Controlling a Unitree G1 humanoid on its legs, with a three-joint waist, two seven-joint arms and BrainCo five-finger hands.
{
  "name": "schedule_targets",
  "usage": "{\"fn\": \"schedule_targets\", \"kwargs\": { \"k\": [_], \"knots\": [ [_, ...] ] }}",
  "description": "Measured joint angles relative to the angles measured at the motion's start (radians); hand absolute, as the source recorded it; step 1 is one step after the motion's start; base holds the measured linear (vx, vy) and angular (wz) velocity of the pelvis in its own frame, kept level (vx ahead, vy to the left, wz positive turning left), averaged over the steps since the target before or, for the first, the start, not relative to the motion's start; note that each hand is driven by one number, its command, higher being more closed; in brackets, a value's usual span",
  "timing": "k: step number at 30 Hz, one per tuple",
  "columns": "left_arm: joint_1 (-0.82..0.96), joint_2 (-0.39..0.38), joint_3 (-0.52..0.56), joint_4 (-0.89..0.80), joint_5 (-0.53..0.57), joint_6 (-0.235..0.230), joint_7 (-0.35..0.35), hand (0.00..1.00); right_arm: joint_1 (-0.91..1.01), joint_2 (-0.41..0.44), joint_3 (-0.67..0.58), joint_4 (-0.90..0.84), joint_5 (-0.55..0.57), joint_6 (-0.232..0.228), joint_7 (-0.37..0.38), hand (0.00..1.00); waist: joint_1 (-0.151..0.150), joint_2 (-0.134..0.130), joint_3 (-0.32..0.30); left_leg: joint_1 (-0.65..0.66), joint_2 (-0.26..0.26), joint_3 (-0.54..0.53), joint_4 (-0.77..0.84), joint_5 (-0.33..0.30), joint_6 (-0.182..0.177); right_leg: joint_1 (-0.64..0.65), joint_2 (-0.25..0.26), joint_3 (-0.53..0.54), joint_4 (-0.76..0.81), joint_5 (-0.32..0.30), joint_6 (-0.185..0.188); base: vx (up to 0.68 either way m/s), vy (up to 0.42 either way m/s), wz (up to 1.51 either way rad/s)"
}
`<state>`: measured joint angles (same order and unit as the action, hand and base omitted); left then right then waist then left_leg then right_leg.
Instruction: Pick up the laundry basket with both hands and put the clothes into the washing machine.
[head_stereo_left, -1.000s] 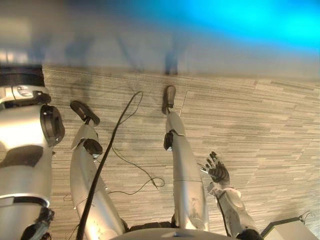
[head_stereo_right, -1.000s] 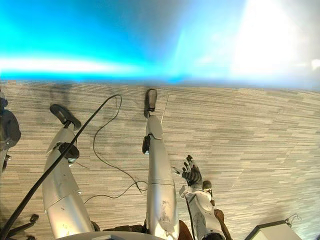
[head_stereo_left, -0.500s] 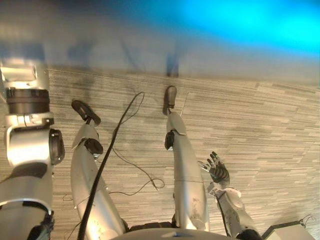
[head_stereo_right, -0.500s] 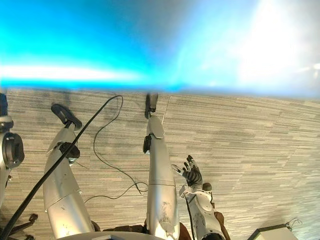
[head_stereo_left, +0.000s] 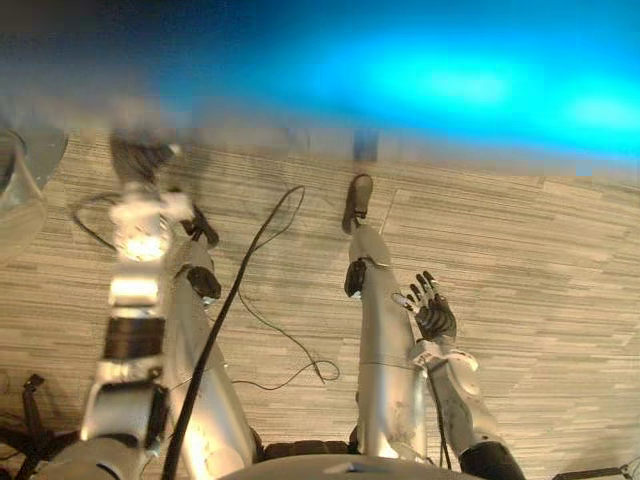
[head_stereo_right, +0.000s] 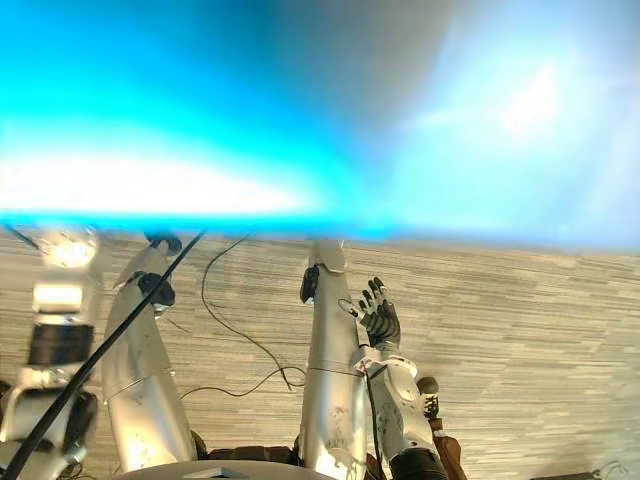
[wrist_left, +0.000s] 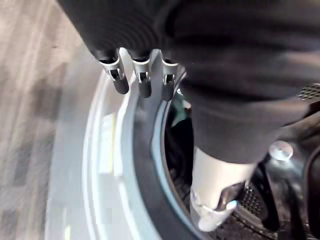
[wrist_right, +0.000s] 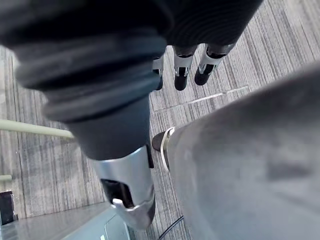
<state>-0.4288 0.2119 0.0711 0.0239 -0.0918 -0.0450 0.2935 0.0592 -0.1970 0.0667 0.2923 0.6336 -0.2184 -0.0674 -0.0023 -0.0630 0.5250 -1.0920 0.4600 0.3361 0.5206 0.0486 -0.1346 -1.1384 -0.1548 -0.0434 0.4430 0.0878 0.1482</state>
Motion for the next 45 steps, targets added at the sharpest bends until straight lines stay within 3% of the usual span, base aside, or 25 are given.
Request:
{"fn": "schedule_targets", "kwargs": {
  "k": [3, 7, 9, 13, 15, 23, 27, 30, 34, 37, 39, 42, 44, 45],
  "knots": [
    [0.076, -0.091, -0.108, 0.000, 0.011, 0.000, -0.006, 0.00, -0.033, 0.007, -0.005, 0.060, 0.045, 0.006, -0.005, 0.00, 0.002, 0.001, 0.002, 0.069, -0.012, -0.023, -0.002, 0.000, 0.001, 0.067, -0.009, -0.013, 0.035, -0.026, -0.003, 0.02, -0.012, 0.18],
    [0.157, -0.141, -0.192, 0.015, 0.007, -0.034, -0.032, 0.00, -0.037, 0.037, -0.014, 0.127, 0.075, 0.010, -0.009, 0.00, 0.004, 0.002, -0.003, 0.230, -0.042, -0.034, -0.026, -0.020, -0.004, 0.217, -0.033, -0.019, 0.054, -0.073, -0.001, 0.01, 0.037, 0.23],
    [0.219, -0.145, -0.230, 0.069, 0.009, -0.044, -0.063, 0.00, -0.035, 0.041, -0.020, 0.201, 0.063, 0.041, -0.010, 0.00, 0.006, 0.008, -0.061, 0.310, -0.079, -0.045, -0.071, -0.023, -0.007, 0.284, -0.055, -0.020, 0.054, -0.099, 0.003, 0.04, 0.069, 0.23],
    [0.319, -0.144, -0.224, 0.158, 0.016, -0.042, -0.106, 0.00, -0.014, 0.041, -0.034, 0.277, -0.035, 0.086, -0.012, 0.00, 0.013, 0.040, -0.121, 0.453, -0.123, -0.064, -0.138, -0.017, -0.013, 0.426, -0.073, -0.032, 0.022, -0.112, 0.013, 0.08, 0.048, 0.16],
    [0.390, -0.144, -0.189, 0.178, 0.017, -0.042, -0.128, 0.00, 0.020, 0.042, -0.039, 0.297, -0.094, 0.107, -0.011, 0.00, 0.018, 0.060, -0.160, 0.541, -0.138, -0.066, -0.177, -0.011, -0.021, 0.516, -0.086, -0.052, 0.008, -0.126, 0.019, 0.10, 0.009, 0.19],
    [0.512, -0.148, -0.001, 0.359, 0.103, -0.023, -0.125, 0.00, 0.053, 0.068, -0.081, 0.441, -0.256, 0.144, -0.009, 0.00, 0.031, 0.070, -0.271, 0.748, -0.161, -0.090, -0.270, 0.002, -0.042, 0.728, -0.105, -0.111, -0.004, -0.181, 0.025, 0.09, -0.045, 0.18],
    [0.549, -0.161, 0.110, 0.556, 0.177, 0.005, -0.118, 0.00, 0.055, 0.090, -0.156, 0.511, -0.374, 0.169, -0.007, 0.00, 0.030, 0.080, -0.351, 0.844, -0.173, -0.095, -0.331, 0.006, -0.047, 0.839, -0.115, -0.149, -0.048, -0.196, 0.030, 0.09, -0.040, 0.15],
    [0.566, -0.178, 0.181, 0.726, 0.178, 0.007, -0.101, 0.00, 0.052, 0.108, -0.241, 0.591, -0.405, 0.178, -0.007, 0.00, 0.029, 0.091, -0.408, 0.910, -0.189, -0.106, -0.379, 0.006, -0.048, 0.930, -0.108, -0.162, -0.137, -0.183, 0.044, 0.10, 0.010, 0.10],
    [0.581, -0.178, 0.233, 0.841, 0.181, 0.014, -0.096, 0.00, 0.041, 0.109, -0.288, 0.666, -0.405, 0.180, -0.007, 0.00, 0.028, 0.086, -0.426, 0.941, -0.198, -0.116, -0.375, -0.010, -0.054, 1.007, -0.097, -0.160, -0.232, -0.145, 0.046, 0.12, 0.042, 0.03],
    [0.599, -0.178, 0.252, 0.906, 0.175, 0.024, -0.096, 0.00, 0.027, 0.107, -0.328, 0.712, -0.406, 0.183, -0.008, 0.00, 0.029, 0.089, -0.421, 0.938, -0.185, -0.134, -0.233, -0.099, -0.053, 1.074, -0.090, -0.145, -0.280, -0.115, 0.063, 0.09, 0.069, -0.21],
    [0.615, -0.179, 0.253, 0.921, 0.172, 0.025, -0.096, 0.00, 0.026, 0.105, -0.351, 0.722, -0.418, 0.183, -0.008, 0.00, 0.030, 0.100, -0.417, 0.933, -0.166, -0.164, -0.098, -0.201, -0.053, 1.105, -0.079, -0.116, -0.280, -0.110, 0.071, 0.05, 0.141, -0.51],
    [0.602, -0.178, 0.253, 0.926, 0.169, 0.025, -0.096, 0.00, -0.006, 0.105, -0.364, 0.747, -0.446, 0.193, -0.009, 0.00, 0.033, 0.102, -0.417, 0.881, -0.151, -0.140, 0.044, -0.305, -0.033, 1.064, -0.079, -0.038, -0.293, -0.079, 0.085, -0.04, 0.204, -0.65],
    [0.577, -0.169, 0.253, 0.929, 0.156, 0.025, -0.097, 0.00, -0.033, 0.109, -0.347, 0.749, -0.456, 0.206, -0.010, 0.00, 0.033, 0.106, -0.421, 0.827, -0.138, -0.092, 0.101, -0.350, -0.010, 1.007, -0.080, -0.018, -0.327, -0.015, 0.030, -0.14, 0.265, -0.92],
    [0.561, -0.163, 0.253, 0.935, 0.151, 0.025, -0.100, 0.00, -0.050, 0.102, -0.318, 0.751, -0.468, 0.205, -0.010, 0.00, 0.041, 0.098, -0.416, 0.814, -0.166, -0.068, 0.080, -0.343, 0.043, 0.977, -0.082, -0.025, -0.403, 0.125, -0.060, -0.18, 0.206, -1.16]
  ]
}}
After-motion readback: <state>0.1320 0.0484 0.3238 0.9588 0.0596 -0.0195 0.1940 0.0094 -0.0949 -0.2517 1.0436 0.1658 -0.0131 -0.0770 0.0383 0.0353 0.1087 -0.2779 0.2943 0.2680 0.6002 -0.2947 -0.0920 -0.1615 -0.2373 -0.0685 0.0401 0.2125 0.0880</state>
